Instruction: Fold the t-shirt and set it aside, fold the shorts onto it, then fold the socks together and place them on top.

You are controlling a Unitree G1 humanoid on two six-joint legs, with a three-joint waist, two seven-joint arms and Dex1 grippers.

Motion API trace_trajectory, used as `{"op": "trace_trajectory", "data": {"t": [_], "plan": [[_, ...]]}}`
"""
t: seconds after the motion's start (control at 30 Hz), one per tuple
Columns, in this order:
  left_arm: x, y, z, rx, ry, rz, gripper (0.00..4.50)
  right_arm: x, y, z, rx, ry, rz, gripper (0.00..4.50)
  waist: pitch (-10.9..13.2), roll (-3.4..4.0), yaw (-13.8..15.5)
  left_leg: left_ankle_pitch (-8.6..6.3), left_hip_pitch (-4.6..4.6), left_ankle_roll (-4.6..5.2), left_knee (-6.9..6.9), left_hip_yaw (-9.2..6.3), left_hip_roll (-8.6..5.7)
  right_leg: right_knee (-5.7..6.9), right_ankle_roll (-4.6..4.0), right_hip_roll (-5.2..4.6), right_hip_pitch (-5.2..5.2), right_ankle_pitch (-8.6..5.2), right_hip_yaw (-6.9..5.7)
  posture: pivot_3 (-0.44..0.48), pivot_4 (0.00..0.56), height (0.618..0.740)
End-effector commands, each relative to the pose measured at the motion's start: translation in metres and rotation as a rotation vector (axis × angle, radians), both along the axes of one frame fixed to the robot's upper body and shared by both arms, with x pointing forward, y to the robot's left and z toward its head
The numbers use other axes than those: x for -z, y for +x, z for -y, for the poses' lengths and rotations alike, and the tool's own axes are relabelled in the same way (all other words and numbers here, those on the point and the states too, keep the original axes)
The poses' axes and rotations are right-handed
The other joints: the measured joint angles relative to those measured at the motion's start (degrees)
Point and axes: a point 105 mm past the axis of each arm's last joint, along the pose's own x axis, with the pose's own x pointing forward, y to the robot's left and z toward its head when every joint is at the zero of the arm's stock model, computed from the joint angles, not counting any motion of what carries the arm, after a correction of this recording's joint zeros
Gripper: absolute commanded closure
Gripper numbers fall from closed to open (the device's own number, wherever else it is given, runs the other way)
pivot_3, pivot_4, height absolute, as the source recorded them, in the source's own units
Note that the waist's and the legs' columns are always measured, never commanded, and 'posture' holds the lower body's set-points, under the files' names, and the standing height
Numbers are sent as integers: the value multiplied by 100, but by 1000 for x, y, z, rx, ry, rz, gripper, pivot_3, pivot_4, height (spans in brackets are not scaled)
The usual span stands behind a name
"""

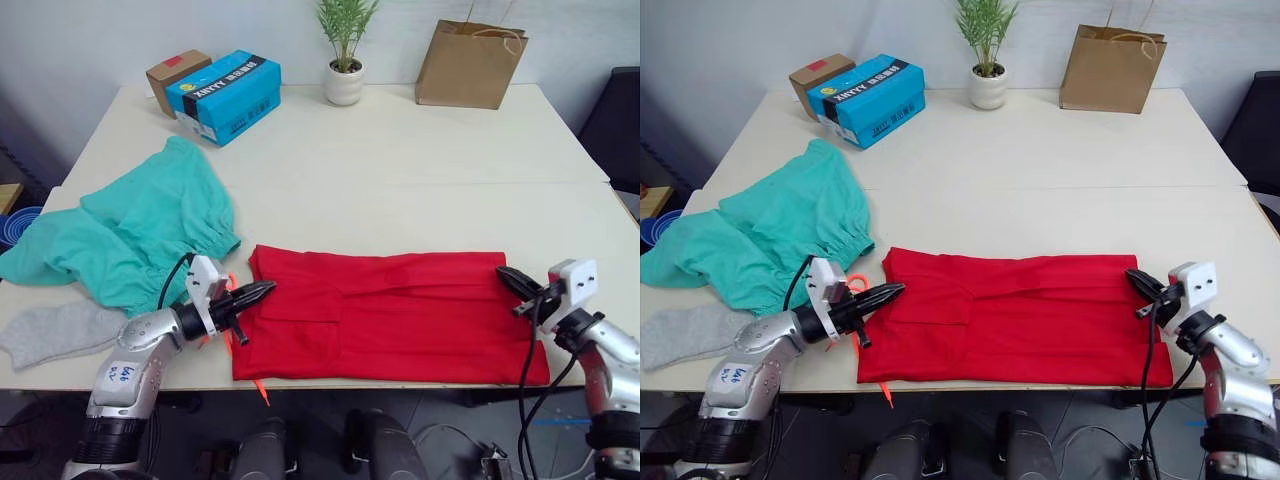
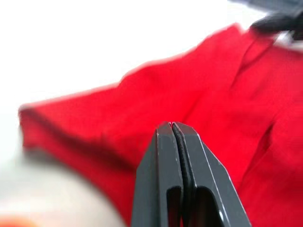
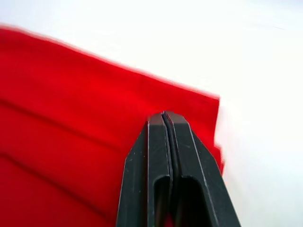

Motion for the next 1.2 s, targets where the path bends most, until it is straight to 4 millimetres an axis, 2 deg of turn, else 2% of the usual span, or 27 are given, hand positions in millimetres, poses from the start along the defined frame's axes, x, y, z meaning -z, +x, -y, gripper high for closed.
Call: {"op": "trace_trajectory", "data": {"t": [0.03, 0.17, 0.3, 0.4, 0.53, 0.63, 0.73, 0.93, 0.97, 1.1, 1.2], "plan": [[-39, -19, 2, 156, -10, 101, 3614, -24, 4, 12, -130, -115, -89, 3327, 2, 7, -20, -1, 2, 1, 0, 1, 0, -1, 0, 0, 0, 0, 0, 0, 150, 740], [-45, -35, 0, 263, 22, 117, 2263, -42, 28, 24, -136, -214, -205, 1868, 6, 13, -145, 0, 2, -2, -2, 4, 0, -3, -1, 1, -1, -1, -5, 0, 150, 740], [-46, -43, 4, 311, 28, 145, 972, -50, 48, 24, -127, -303, -270, 456, 8, 16, -152, 2, -2, -15, -4, 5, 4, -4, -10, 6, -8, -6, -10, 0, 150, 740], [-49, -46, 8, 330, 1, 159, 38, -47, 58, 15, -134, -315, -319, 407, 8, 16, -147, 5, -9, -19, -3, 6, 4, -4, -11, 6, -15, -6, -10, 0, 150, 740], [-50, -55, 10, 346, -9, 159, 38, -36, 61, 8, -155, -348, -407, 407, 9, 17, -140, 6, -12, -18, 1, 7, 4, -6, -11, 6, -14, -6, -8, 0, 150, 740], [-48, -58, 8, 350, 1, 147, 0, -32, 58, 4, -190, -331, -479, 1038, 10, 20, -141, 6, -12, -17, 1, 7, 4, -6, -11, 6, -14, -6, -8, 0, 150, 740], [-49, -59, 7, 347, 5, 146, 0, -28, 49, 2, -242, -337, -572, 2098, 11, 21, -150, 6, -11, -17, 1, 6, 5, -6, -11, 6, -13, -6, -8, 0, 150, 740], [-49, -59, 7, 344, 9, 146, 0, -29, 50, -1, -263, -375, -563, 4230, 10, 21, -148, 6, -11, -18, 1, 6, 6, -6, -11, 6, -13, -6, -8, 0, 150, 740], [-49, -58, 7, 340, 11, 148, 0, -30, 52, -1, -261, -384, -547, 4471, 10, 21, -148, 6, -11, -18, 1, 6, 6, -6, -11, 6, -13, -6, -8, 0, 150, 740], [-51, -52, 6, 308, 12, 162, 0, -38, 61, -2, -252, -470, -424, 4471, 11, 21, -151, 6, -11, -19, 2, 6, 6, -6, -11, 6, -13, -6, -8, 0, 150, 740], [-48, -41, 2, 250, 44, 167, 0, -56, 81, 1, -140, -563, -264, 4471, 11, 21, -153, 7, -11, -21, 1, 6, 6, -5, -11, 6, -13, -6, -8, 0, 150, 740]]}}
